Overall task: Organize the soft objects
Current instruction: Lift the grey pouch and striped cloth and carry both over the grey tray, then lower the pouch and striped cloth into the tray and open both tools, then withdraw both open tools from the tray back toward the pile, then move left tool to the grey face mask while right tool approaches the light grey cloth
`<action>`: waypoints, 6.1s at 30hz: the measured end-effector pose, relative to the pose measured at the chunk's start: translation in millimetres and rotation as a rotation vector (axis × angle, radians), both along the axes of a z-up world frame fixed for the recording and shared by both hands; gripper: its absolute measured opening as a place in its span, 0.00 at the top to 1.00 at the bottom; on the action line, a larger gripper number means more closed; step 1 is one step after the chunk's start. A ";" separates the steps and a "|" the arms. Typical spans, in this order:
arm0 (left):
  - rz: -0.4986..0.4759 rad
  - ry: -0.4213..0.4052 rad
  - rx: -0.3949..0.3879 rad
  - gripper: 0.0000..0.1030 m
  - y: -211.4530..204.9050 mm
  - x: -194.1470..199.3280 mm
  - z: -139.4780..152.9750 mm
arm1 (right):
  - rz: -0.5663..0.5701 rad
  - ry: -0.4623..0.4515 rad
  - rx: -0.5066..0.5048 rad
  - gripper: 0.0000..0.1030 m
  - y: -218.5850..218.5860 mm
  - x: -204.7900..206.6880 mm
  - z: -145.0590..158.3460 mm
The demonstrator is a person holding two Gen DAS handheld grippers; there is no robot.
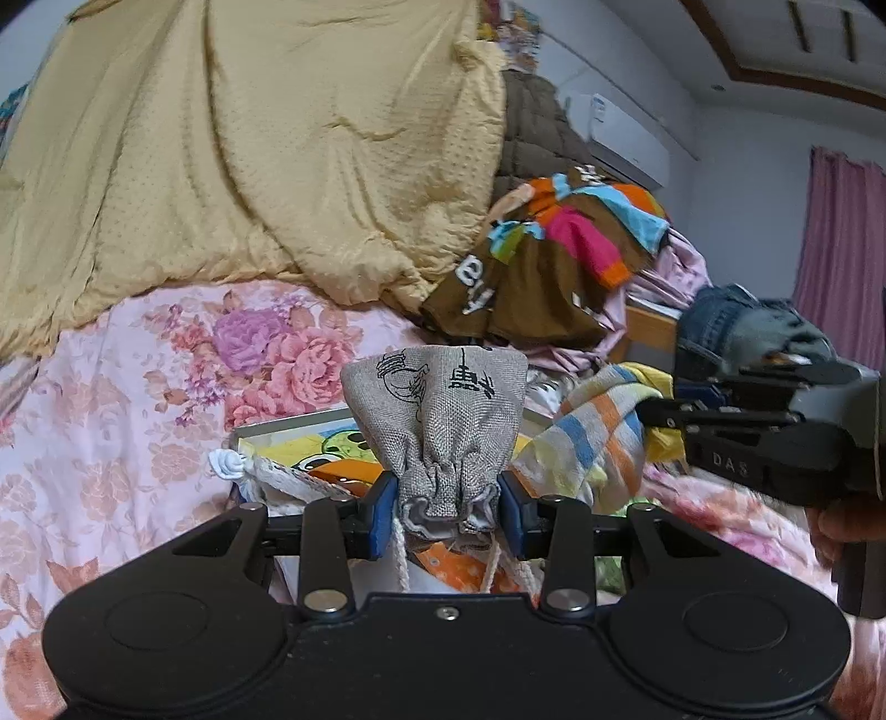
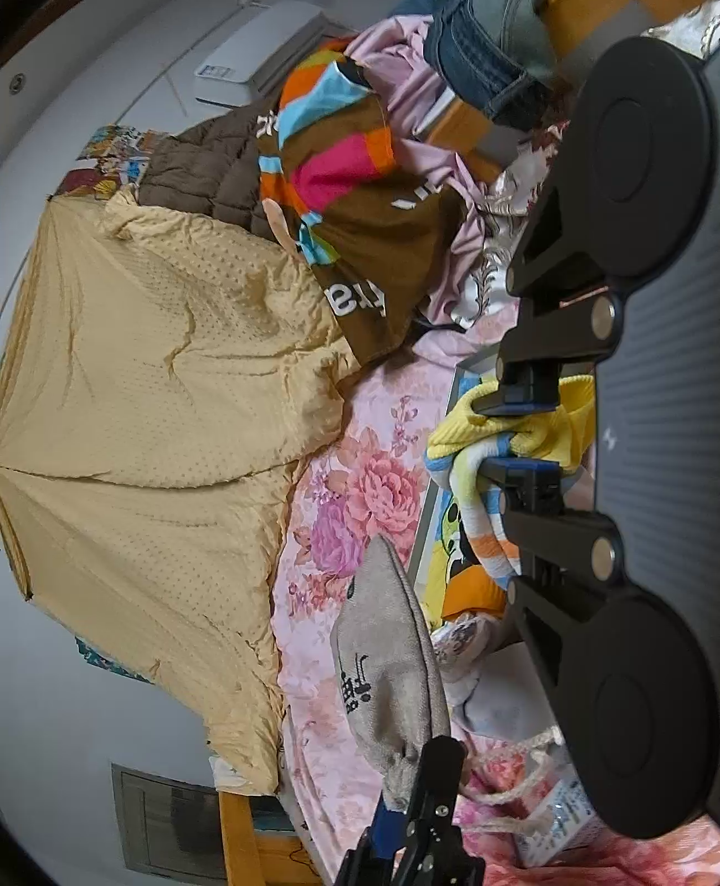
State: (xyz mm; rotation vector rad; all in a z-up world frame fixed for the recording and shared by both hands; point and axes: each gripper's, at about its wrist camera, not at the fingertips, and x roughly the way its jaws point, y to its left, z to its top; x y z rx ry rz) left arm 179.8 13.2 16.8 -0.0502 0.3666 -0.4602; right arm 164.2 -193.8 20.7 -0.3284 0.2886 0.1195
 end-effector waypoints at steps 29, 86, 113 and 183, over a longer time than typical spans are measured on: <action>0.141 0.016 -0.061 0.61 -6.8 144.4 -26.6 | -0.041 -0.094 0.060 0.83 12.1 118.3 -11.9; 0.209 0.168 -0.055 0.26 -6.8 139.2 -42.4 | -0.198 0.187 0.264 0.17 -13.9 152.7 -45.0; 0.353 0.059 -0.014 0.01 25.5 33.0 21.2 | -0.071 0.063 0.320 0.00 -2.5 47.8 10.1; 0.131 0.373 0.393 0.01 2.3 -10.1 -50.0 | 0.141 0.311 0.100 0.00 38.7 19.6 -69.0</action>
